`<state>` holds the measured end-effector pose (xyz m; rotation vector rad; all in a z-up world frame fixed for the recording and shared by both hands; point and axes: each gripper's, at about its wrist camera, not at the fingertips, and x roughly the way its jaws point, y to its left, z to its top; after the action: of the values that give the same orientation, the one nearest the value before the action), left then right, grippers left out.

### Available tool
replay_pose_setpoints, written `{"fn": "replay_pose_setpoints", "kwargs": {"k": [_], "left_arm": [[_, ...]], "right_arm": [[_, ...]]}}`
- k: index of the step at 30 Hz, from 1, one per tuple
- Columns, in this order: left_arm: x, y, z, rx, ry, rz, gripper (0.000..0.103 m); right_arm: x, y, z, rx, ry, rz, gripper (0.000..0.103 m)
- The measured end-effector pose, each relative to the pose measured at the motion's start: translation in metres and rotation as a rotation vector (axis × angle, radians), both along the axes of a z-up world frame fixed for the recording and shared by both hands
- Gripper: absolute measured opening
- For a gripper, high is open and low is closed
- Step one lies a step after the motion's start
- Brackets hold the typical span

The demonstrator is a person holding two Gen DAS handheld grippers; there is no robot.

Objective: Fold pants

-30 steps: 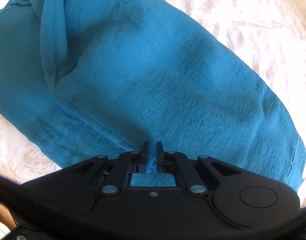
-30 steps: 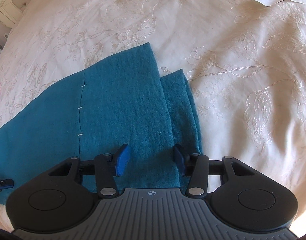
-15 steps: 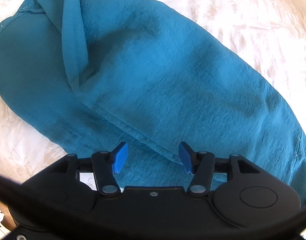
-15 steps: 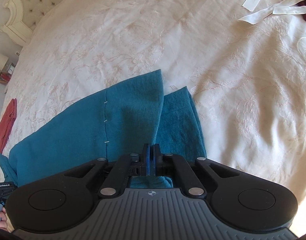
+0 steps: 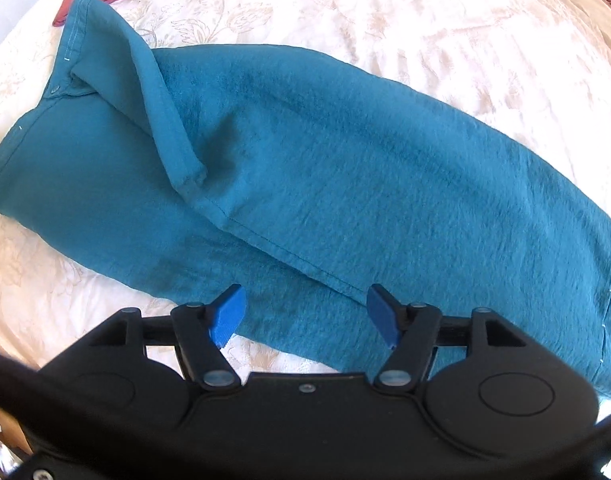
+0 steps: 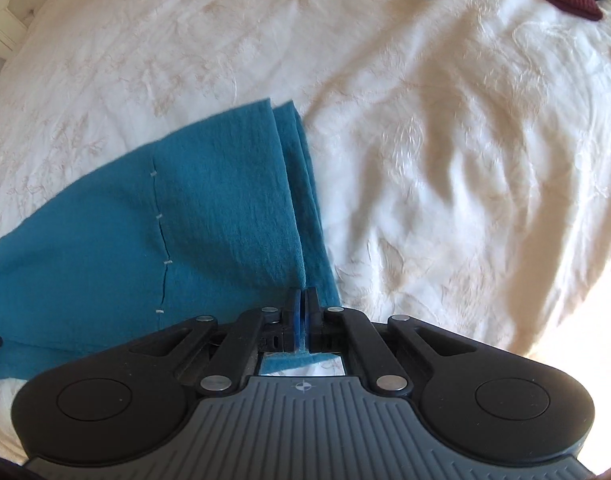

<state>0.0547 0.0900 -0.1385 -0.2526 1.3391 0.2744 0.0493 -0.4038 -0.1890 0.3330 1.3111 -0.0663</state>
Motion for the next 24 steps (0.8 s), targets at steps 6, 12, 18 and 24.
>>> {"fn": "replay_pose_setpoints", "kwargs": {"k": [6, 12, 18, 24], "left_arm": [[-0.011, 0.004, 0.000, 0.000, 0.003, 0.025, 0.070], [-0.014, 0.015, -0.003, 0.045, 0.023, 0.064, 0.070], [-0.023, 0.043, 0.017, 0.133, -0.008, 0.108, 0.072], [-0.030, 0.083, 0.025, 0.186, -0.020, 0.147, 0.073]], "right_arm": [[-0.006, 0.006, -0.012, -0.059, 0.038, 0.028, 0.002], [0.000, 0.011, 0.001, -0.152, -0.005, 0.025, 0.005], [0.003, 0.041, 0.037, -0.059, -0.142, 0.028, 0.007], [0.016, 0.114, 0.045, 0.065, -0.165, 0.167, 0.019]]}}
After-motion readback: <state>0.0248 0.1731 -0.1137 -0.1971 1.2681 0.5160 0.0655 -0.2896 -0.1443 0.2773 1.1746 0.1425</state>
